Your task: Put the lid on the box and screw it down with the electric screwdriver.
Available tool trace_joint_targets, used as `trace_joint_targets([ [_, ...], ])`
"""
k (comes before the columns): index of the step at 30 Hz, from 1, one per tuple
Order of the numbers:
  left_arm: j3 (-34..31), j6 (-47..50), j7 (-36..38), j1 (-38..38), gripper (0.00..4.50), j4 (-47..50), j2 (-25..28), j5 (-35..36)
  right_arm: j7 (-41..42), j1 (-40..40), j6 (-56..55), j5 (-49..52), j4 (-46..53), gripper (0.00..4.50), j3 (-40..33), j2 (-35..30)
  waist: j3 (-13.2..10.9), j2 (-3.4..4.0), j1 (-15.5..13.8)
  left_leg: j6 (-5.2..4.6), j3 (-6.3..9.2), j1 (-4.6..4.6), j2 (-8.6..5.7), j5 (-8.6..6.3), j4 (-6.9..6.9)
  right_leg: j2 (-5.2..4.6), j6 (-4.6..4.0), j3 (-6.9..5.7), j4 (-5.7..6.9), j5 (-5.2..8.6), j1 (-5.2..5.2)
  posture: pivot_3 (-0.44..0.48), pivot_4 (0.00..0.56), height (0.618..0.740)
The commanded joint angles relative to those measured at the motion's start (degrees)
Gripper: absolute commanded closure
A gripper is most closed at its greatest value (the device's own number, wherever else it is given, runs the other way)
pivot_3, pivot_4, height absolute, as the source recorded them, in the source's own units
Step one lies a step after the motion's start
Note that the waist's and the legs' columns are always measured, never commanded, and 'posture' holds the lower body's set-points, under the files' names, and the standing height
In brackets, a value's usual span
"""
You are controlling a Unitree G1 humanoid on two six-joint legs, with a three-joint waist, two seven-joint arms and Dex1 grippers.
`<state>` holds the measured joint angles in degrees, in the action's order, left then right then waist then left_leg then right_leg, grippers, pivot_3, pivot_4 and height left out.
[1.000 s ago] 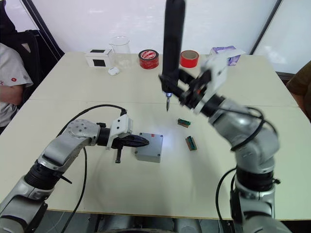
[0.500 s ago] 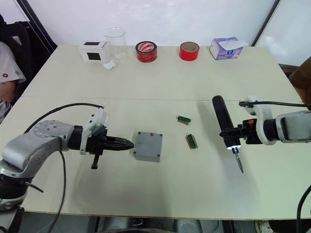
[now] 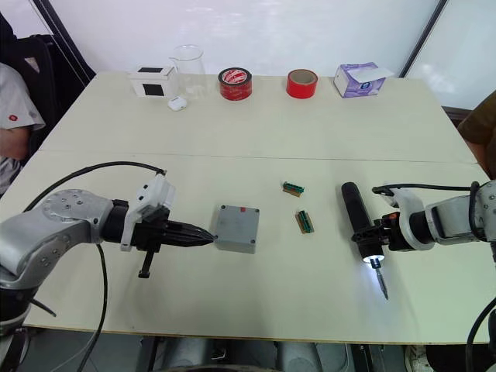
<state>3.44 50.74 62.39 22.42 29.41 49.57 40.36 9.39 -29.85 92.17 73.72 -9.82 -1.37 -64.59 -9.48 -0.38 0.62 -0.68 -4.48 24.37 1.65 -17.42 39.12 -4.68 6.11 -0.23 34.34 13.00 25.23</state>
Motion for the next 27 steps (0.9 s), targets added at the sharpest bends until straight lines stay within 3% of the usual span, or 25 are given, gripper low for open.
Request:
trace_joint_targets([
  [1, -1.44, -1.48, -0.81, -0.42, 4.5, -1.93, 0.46, -1.0, -1.88, 0.22, 0.33, -1.43, 0.55, 2.71, -2.51, 1.4, 0.01, -0.03, 0.02, 0.0, 0.0, 0.0, 0.02, 0.0, 0.01, 0.01, 0.05, 0.0, 0.0, -0.03, 0.0, 0.0, 0.15, 0.74],
  [3, -1.5, -2.11, -1.11, -0.47, 4.5, -2.88, 0.29, -1.46, -2.43, 0.54, 0.33, -2.27, 0.93, 1.7, -2.91, 2.02, 0.02, -0.07, 0.11, 0.0, -0.02, -0.02, 0.03, 0.0, 0.03, 0.02, 0.03, 0.0, 0.0, -0.06, -0.02, 0.0, 0.15, 0.74],
  [4, -1.48, -2.4, -1.15, -0.46, 4.5, -3.2, 0.26, -1.67, -2.55, 0.64, 0.33, -2.51, 1.09, 1.57, -3.04, 2.25, 0.04, -0.09, 0.1, 0.0, -0.03, -0.02, 0.04, 0.0, 0.04, 0.02, 0.02, 0.0, 0.0, -0.06, -0.02, 0.0, 0.15, 0.74],
  [8, -2.62, -3.63, -2.39, -0.13, 4.5, -6.07, -0.17, -2.49, -2.55, 1.16, 0.33, -3.95, 3.28, 0.17, -3.69, 2.66, 0.13, -0.26, 0.0, 0.0, -0.02, -0.12, 0.07, 0.0, 0.06, 0.02, -0.01, 0.0, -0.01, -0.07, -0.17, 0.0, 0.15, 0.74],
  [9, -3.14, -3.75, -2.82, 0.15, 4.5, -7.08, -0.23, -2.6, -1.75, 1.21, 0.33, -5.16, 4.82, 0.04, -4.09, 2.48, 0.13, -0.26, 0.0, 0.0, -0.02, -0.13, 0.07, 0.0, 0.08, 0.01, -0.02, 0.0, -0.01, -0.07, -0.19, 0.0, 0.15, 0.74],
  [13, -5.53, -5.13, -4.7, 1.87, 4.5, -13.64, 0.11, -4.62, 9.94, -2.41, -10.03, -12.95, 12.51, 0.04, -1.8, -3.59, 0.04, -0.08, -0.19, 0.0, -0.02, -0.12, 0.06, 0.0, 0.1, -0.01, -0.02, 0.0, 0.0, -0.09, -0.18, 0.0, 0.15, 0.74],
  [15, -4.13, -7.59, -4.65, 1.8, 4.5, -16.1, 0.61, -7.73, 19.36, -6.03, -15.65, -16.0, 15.94, 0.04, -0.04, -7.2, -0.01, 0.03, -0.04, 0.0, -0.06, -0.09, 0.05, 0.0, 0.1, -0.02, 0.05, 0.02, 0.02, -0.12, -0.09, 0.0, 0.15, 0.74],
  [18, -0.5, -10.65, -5.27, 2.11, 4.5, -17.83, -0.35, -12.16, 26.67, -8.11, -21.76, -20.03, 20.65, 0.04, 2.16, -8.49, -0.02, 0.05, 0.08, 0.0, -0.09, -0.07, 0.07, 0.0, 0.07, 0.01, 0.12, 0.02, 0.12, -0.16, 0.04, 0.0, 0.15, 0.74],
  [22, 3.29, -11.98, -6.26, 3.14, 4.5, -18.47, -3.95, -14.9, 32.72, -3.2, -30.32, -24.67, 32.04, 0.04, 5.81, -5.78, 0.04, -0.13, -0.15, 0.01, -0.06, -0.08, 0.14, 0.0, 0.05, 0.1, 0.12, -0.08, 0.26, -0.16, 0.03, 0.0, 0.15, 0.74],
  [27, 7.01, -11.53, -6.16, 3.93, 4.5, -17.27, -7.17, -16.47, 33.67, 3.37, -33.7, -26.04, 40.76, 0.04, 10.9, 3.52, 0.03, -0.13, -0.72, 0.02, -0.04, -0.05, 0.06, 0.01, 0.26, -0.01, 0.13, 0.01, 0.61, -0.16, 0.12, 0.0, 0.15, 0.74],
])
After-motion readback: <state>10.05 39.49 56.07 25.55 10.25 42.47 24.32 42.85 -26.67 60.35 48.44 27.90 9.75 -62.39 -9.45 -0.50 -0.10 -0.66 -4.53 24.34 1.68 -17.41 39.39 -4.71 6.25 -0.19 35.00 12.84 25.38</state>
